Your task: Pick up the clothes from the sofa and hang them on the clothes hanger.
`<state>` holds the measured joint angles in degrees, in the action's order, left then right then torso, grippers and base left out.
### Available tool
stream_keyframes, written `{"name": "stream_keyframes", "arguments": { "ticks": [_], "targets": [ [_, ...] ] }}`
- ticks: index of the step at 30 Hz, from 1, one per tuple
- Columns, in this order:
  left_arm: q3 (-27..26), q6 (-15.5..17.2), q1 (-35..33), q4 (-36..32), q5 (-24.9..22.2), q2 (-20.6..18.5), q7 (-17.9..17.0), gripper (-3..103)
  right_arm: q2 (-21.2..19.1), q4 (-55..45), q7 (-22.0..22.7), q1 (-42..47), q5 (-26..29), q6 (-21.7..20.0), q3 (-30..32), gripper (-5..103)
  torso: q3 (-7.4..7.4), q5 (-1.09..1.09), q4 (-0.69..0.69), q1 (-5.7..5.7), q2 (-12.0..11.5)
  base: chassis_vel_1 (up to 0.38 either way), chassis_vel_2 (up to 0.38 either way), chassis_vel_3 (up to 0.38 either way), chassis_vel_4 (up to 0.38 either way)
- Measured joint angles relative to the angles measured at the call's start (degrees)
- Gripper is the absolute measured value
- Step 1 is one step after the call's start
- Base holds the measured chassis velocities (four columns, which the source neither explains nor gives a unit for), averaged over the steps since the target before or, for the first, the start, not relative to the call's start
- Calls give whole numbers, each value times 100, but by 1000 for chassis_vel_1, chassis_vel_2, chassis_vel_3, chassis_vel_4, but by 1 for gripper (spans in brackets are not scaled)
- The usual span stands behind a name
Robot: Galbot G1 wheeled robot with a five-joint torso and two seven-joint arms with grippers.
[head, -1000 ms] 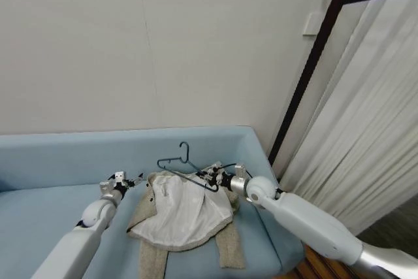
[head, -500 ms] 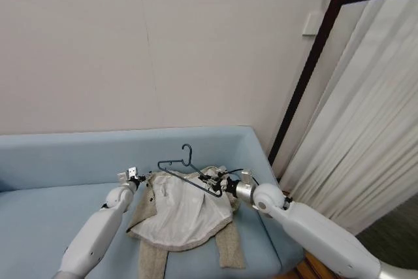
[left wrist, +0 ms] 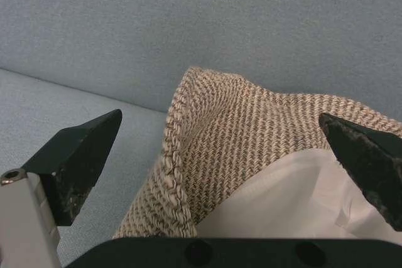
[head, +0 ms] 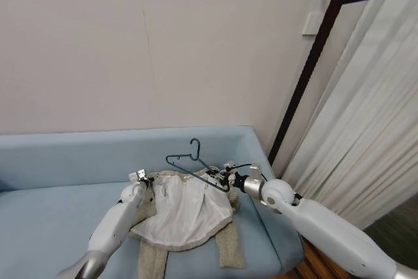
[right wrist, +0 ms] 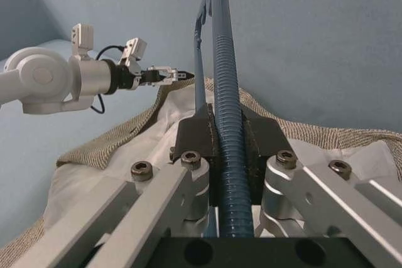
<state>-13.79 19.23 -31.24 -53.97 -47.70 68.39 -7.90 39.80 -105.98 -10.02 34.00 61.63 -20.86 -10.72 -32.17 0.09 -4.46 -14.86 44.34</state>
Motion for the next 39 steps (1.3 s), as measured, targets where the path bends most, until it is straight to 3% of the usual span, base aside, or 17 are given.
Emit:
{"name": "stream_keyframes", "arguments": {
  "ticks": [10, 15, 17, 20, 22, 29, 30, 32, 35, 39],
  "targets": [
    [29, 18, 196, 405, 81, 228, 161, 102, -114, -38, -53, 43, 30, -32, 6, 8, 0, 0, -2, 0, 0, 0, 0, 0, 0],
    [17, 68, 266, 559, 137, 270, 147, 94, -133, -12, -53, -48, 83, -43, -82, 8, 0, 0, 1, 0, 0, 0, 0, 0, 0],
    [10, 72, 286, 600, 159, 282, 130, 88, -140, -3, -53, -64, 87, -44, -105, 8, 0, -1, 1, 0, 0, 0, 0, 0, 0],
    [2, 72, 320, 704, 242, 313, 71, 72, -151, 40, -46, -99, 98, -52, -167, 8, 0, -1, -1, 0, 0, 0, 0, 0, 0],
    [2, 71, 324, 727, 263, 319, 71, 72, -150, 53, -42, -99, 100, -57, -176, 8, 0, -1, -1, 0, -1, 0, 0, 0, 0],
    [8, 96, 397, 952, 496, 399, 160, 40, -197, 12, -9, 36, 95, -66, -162, 8, 0, -1, -1, 0, 0, 0, 0, 0, 0],
    [8, 84, 398, 959, 515, 410, 183, 40, -212, 0, -7, 60, 91, -68, -147, 8, 0, -1, -1, 0, 0, 0, 0, 0, 0],
    [9, 60, 398, 960, 541, 418, 218, 34, -225, -6, -7, 80, 86, -69, -137, 8, 0, -1, -1, 0, 0, 0, 0, 0, 0],
    [11, -16, 369, 917, 620, 426, 298, 19, -260, -55, -11, 122, 90, -72, -118, 8, 0, -1, -1, 0, 0, 0, 0, 0, 0],
    [13, -73, 249, 673, 655, 385, 336, 8, -269, -90, -45, 134, 110, -97, -118, 8, 0, -1, -1, 0, 0, 0, 0, 0, 0]
  ]
}}
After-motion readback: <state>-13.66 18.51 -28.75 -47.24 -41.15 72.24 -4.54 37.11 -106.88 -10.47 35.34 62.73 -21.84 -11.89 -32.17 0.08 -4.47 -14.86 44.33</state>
